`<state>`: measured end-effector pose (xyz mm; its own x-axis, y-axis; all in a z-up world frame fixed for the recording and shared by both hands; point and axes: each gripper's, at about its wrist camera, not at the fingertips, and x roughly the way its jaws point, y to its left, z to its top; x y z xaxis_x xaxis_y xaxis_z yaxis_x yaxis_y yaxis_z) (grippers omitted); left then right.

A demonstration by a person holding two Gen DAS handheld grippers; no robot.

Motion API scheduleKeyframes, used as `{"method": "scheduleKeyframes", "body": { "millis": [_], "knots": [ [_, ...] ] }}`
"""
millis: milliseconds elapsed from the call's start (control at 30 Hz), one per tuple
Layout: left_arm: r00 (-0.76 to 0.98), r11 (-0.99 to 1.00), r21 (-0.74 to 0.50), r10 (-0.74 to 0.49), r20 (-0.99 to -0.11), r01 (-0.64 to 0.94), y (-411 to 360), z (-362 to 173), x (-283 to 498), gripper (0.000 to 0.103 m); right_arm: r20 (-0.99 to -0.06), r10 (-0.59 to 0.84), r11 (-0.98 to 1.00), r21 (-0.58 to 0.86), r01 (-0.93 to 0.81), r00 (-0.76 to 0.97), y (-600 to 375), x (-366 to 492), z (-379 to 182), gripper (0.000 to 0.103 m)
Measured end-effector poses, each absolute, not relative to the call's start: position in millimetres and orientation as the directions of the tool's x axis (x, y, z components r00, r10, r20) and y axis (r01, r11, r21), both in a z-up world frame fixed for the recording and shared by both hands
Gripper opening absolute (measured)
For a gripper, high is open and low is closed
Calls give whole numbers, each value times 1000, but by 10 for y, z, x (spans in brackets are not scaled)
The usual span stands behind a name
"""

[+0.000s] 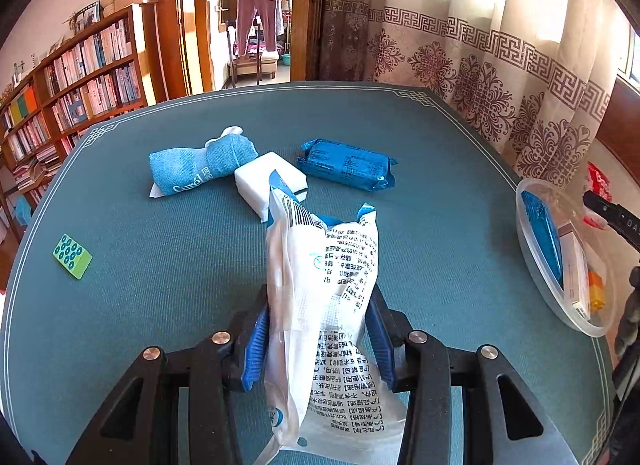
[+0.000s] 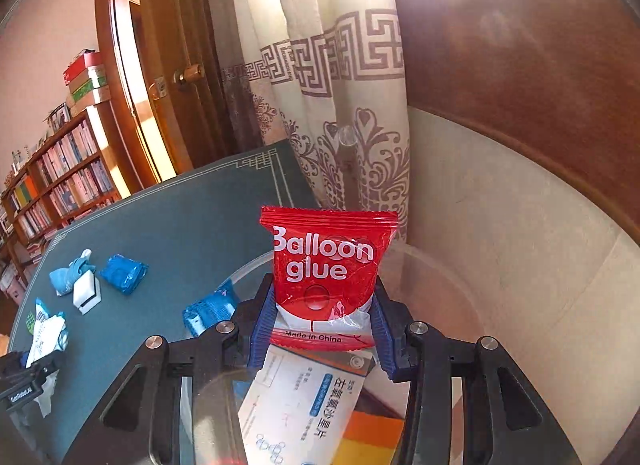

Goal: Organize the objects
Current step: 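Release the glue bag into the bowl with the right gripper while the left gripper lifts the white bag, then lower the white plastic bag into the bowl and open the left gripper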

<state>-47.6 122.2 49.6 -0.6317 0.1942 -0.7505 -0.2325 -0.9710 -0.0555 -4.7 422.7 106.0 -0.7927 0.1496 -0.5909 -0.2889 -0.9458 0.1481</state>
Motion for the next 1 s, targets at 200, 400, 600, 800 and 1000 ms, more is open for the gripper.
{"method": "scheduleKeyframes", "body": {
  "millis": [200,400,600,800,1000],
  "knots": [
    [-628,-968,-41,192,-754,-246,1339,500,-483,47,-639,177,-921,161,-355,-749,4568,-294,943,45],
    [-619,-964,-37,198,-760,-264,1445,480,-483,47,-639,172,-922,165,-351,-750,4632,-327,943,46],
    [-615,-956,-28,209,-760,-290,1566,497,-449,47,-626,177,-925,159,-346,-759,4556,-259,931,53],
    [-610,-946,-26,229,-759,-323,1719,559,-443,47,-587,189,-927,158,-341,-787,4453,2,968,53],
    [-589,-916,-48,295,-752,-397,2013,646,-469,47,-545,198,-941,126,-313,-815,4244,412,961,53]
  ]
}}
